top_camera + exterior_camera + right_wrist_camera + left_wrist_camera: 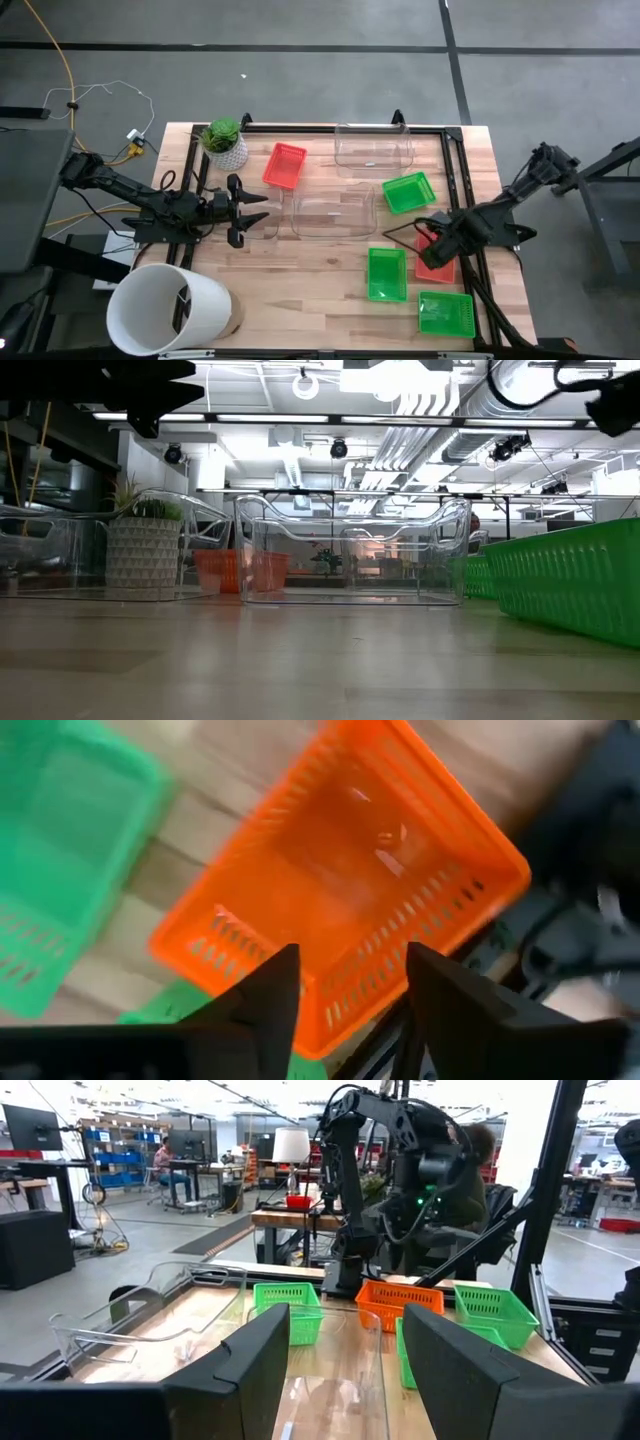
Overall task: Stack baskets by color
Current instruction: Stack the bottom orange bin on the top orange bins
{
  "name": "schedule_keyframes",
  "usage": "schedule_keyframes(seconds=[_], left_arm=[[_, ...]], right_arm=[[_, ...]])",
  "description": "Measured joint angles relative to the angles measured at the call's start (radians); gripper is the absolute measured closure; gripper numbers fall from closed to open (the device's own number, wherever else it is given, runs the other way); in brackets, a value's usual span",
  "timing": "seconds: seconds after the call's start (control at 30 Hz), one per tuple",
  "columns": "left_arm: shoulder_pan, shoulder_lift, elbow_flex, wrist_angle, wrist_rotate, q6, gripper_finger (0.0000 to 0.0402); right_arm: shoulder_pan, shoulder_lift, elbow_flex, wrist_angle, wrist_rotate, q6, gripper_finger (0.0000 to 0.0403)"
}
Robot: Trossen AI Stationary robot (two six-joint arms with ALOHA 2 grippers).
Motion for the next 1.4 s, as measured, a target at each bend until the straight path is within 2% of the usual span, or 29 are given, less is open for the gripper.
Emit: schedule_keyframes(seconds=[0.17, 0.33, 0.47, 0.63, 0.83, 1.17, 1.3, 1.4], left_arm=[[0.000, 0.000, 0.000, 0.000, 0.000, -0.002, 0.0218], [0.000, 0.000, 0.000, 0.000, 0.016, -0.002, 0.0218], [0.000, 0.000, 0.000, 0.000, 0.017, -0.002, 0.0218], [0.000, 0.000, 0.000, 0.004, 0.017, -0.002, 0.0218], [0.000, 0.000, 0.000, 0.000, 0.018, -0.002, 0.0218], [0.000, 0.000, 0.000, 0.000, 0.044, -0.002, 0.0218], [0.000, 0.000, 0.000, 0.001, 0.044, -0.002, 0.0218], [0.000, 0.000, 0.000, 0.001, 0.044, -0.002, 0.0218]], right_arm=[[0.070, 0.000, -0.073, -0.009, -0.006, 0.237, 0.0208], [0.102, 0.008, -0.135, 0.009, -0.051, 0.339, 0.0208], [0.104, 0.020, -0.123, 0.007, -0.009, 0.360, 0.0208], [0.104, 0.054, -0.123, 0.007, -0.026, 0.394, 0.0208], [0.104, 0.153, -0.123, 0.006, -0.077, 0.378, 0.0208], [0.104, 0.293, -0.123, 0.045, -0.056, 0.347, 0.0208], [0.103, 0.319, -0.123, 0.057, -0.047, 0.339, 0.0224], [0.103, 0.328, -0.123, 0.043, -0.046, 0.340, 0.0255]])
